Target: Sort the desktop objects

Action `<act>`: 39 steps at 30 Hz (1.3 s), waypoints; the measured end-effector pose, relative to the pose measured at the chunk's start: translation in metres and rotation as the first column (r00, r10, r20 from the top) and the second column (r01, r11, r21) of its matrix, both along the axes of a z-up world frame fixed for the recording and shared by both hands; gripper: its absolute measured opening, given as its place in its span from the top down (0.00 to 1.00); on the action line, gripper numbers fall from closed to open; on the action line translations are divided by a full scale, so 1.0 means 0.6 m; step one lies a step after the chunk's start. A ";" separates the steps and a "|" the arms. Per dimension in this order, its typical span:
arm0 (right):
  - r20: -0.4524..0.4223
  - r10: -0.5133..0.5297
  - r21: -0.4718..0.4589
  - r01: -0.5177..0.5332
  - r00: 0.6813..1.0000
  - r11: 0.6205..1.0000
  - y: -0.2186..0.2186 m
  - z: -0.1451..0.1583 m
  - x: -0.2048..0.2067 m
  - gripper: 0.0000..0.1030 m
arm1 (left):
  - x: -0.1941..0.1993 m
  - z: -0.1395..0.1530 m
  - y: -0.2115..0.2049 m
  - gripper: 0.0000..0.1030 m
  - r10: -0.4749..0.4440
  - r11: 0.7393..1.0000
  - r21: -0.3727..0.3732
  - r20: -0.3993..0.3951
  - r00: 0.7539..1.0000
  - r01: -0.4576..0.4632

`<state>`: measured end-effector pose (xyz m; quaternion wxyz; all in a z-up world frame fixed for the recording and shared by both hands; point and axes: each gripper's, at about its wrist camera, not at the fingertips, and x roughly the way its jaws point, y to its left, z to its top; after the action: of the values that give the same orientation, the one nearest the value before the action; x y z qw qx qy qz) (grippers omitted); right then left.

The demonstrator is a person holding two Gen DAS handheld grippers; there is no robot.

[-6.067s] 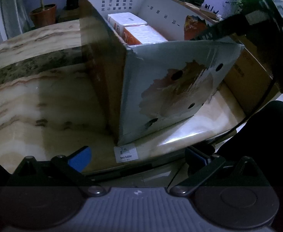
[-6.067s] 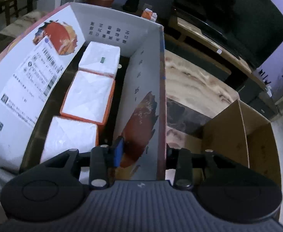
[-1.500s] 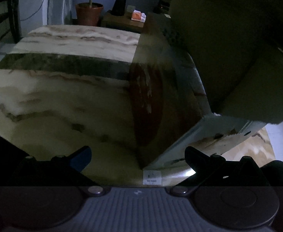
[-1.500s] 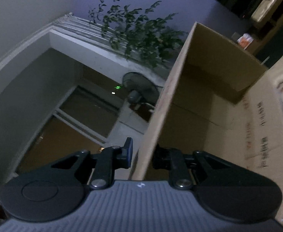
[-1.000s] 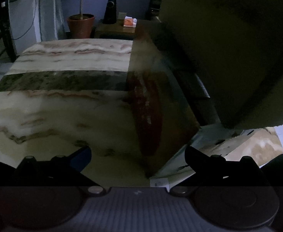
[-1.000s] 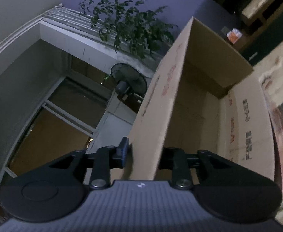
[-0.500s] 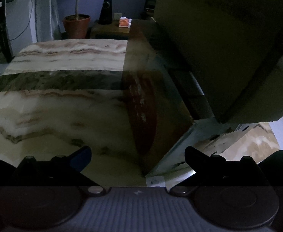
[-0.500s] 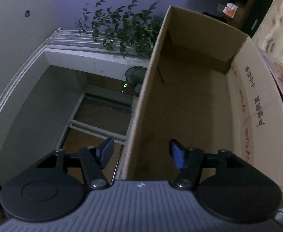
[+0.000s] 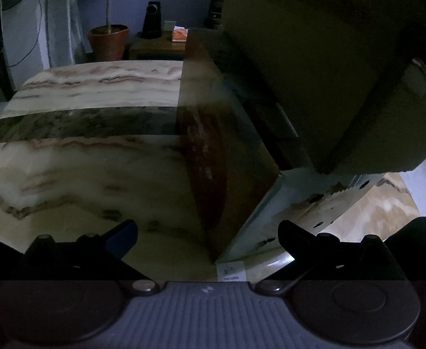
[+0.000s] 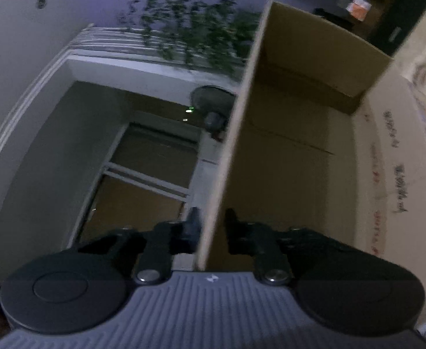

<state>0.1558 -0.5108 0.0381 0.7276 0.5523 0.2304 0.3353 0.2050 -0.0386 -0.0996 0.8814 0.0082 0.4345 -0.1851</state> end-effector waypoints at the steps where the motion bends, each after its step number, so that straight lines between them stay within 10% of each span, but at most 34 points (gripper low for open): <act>1: 0.000 -0.002 0.003 0.002 1.000 1.000 0.002 0.000 -0.002 0.86 | 0.000 -0.001 0.000 0.01 -0.001 1.000 0.002 0.000 1.000 0.001; 24: 0.260 0.016 0.198 -0.070 0.965 0.978 0.097 0.067 0.067 0.72 | -0.003 0.018 0.068 0.01 0.134 0.984 -0.114 -0.025 0.991 -0.136; 39: 0.178 -0.079 0.308 0.021 0.981 0.951 0.026 -0.041 -0.034 0.76 | 0.028 0.042 0.117 0.01 0.195 0.973 -0.116 -0.029 0.980 -0.197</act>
<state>0.1352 -0.4950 0.0133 0.6604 0.6295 0.0916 0.3990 0.2217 0.0317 -0.0746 0.8905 -0.0888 0.4291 -0.1228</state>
